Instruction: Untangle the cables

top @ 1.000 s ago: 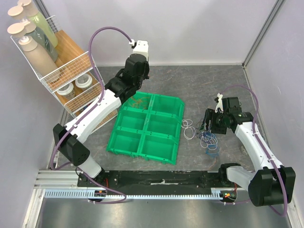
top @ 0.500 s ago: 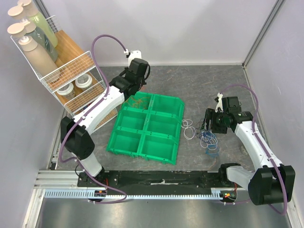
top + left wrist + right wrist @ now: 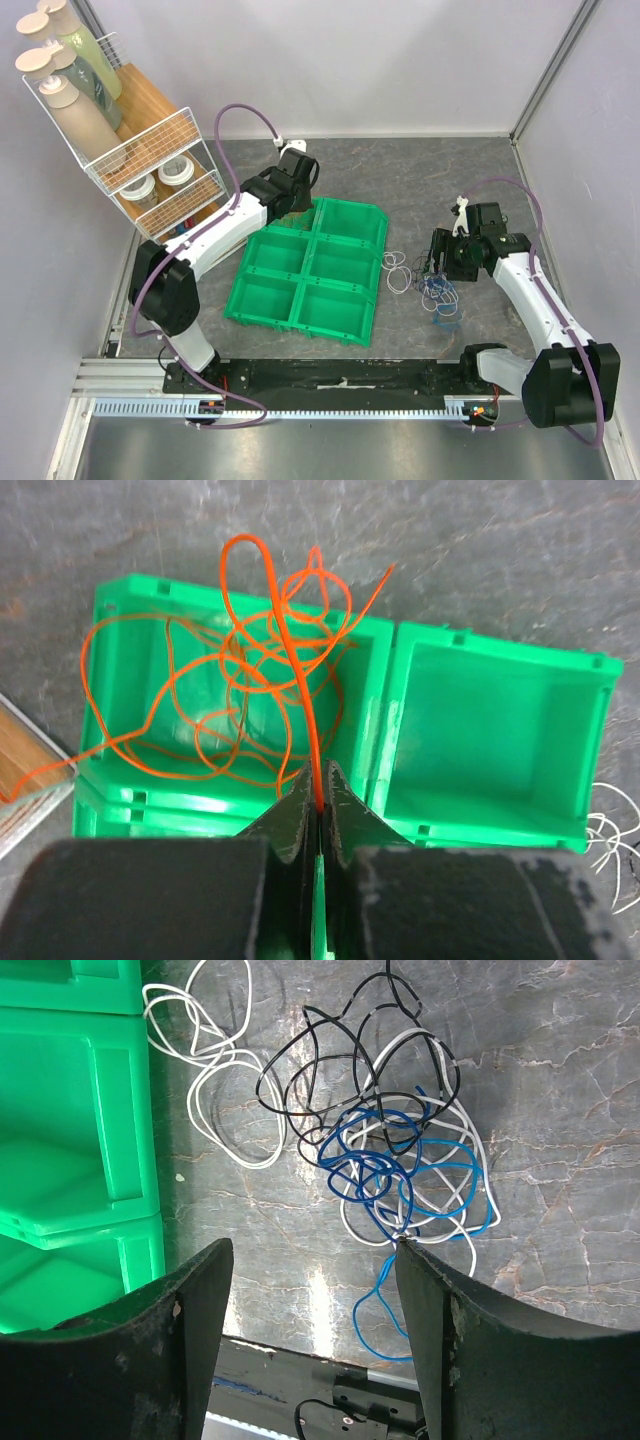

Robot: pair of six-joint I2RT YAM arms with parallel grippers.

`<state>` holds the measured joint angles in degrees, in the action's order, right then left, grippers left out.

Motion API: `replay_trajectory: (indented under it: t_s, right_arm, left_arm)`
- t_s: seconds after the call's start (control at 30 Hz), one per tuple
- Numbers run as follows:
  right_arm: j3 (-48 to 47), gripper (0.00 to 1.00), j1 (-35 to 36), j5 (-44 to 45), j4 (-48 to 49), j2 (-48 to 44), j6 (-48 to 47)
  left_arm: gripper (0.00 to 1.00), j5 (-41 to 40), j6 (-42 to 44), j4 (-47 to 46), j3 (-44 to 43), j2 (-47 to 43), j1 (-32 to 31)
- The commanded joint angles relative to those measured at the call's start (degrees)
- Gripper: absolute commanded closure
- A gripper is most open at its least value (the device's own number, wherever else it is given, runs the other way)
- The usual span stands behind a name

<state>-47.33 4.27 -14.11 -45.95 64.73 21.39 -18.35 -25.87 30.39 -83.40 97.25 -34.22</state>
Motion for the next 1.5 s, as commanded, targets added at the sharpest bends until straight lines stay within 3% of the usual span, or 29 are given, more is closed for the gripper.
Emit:
replay_trajectory:
  t_s: [0.0, 0.4, 0.57, 0.8, 0.97, 1.23, 1.47]
  right_arm:
    - [-1.71, 0.26, -0.06, -0.48, 0.87, -0.74, -0.47]
    - [-1.98, 0.26, -0.05, -0.83, 0.95, 0.05, -1.0]
    - [-2.15, 0.26, -0.05, -1.18, 1.13, 0.66, -1.52]
    - [-2.33, 0.26, -0.05, -1.45, 0.78, 0.66, -2.05]
    - [-2.85, 0.26, -0.05, -1.27, 0.69, 0.48, -2.14]
    - [-3.03, 0.26, -0.05, -0.39, 0.16, -0.48, -2.05]
    - [-3.03, 0.26, -0.06, -0.13, 0.34, 0.66, -1.96]
  left_arm:
    - [0.98, -0.98, -6.12, 2.03, 1.74, -0.4, 0.03]
    - [0.98, -4.15, -10.42, 11.7, -1.86, -2.77, 0.12]
    - [0.98, -5.82, -8.33, 13.38, -3.0, -1.81, 0.2]
    - [0.98, 0.85, 2.21, 9.34, -11.07, 7.23, 0.03]
    - [0.98, 0.86, 2.76, 11.88, -17.49, 15.32, 1.34]
    - [0.98, 6.04, -4.01, 12.85, -14.52, 18.06, 6.53]
    - [0.98, 10.79, -7.27, 12.06, -11.36, 18.15, 6.88]
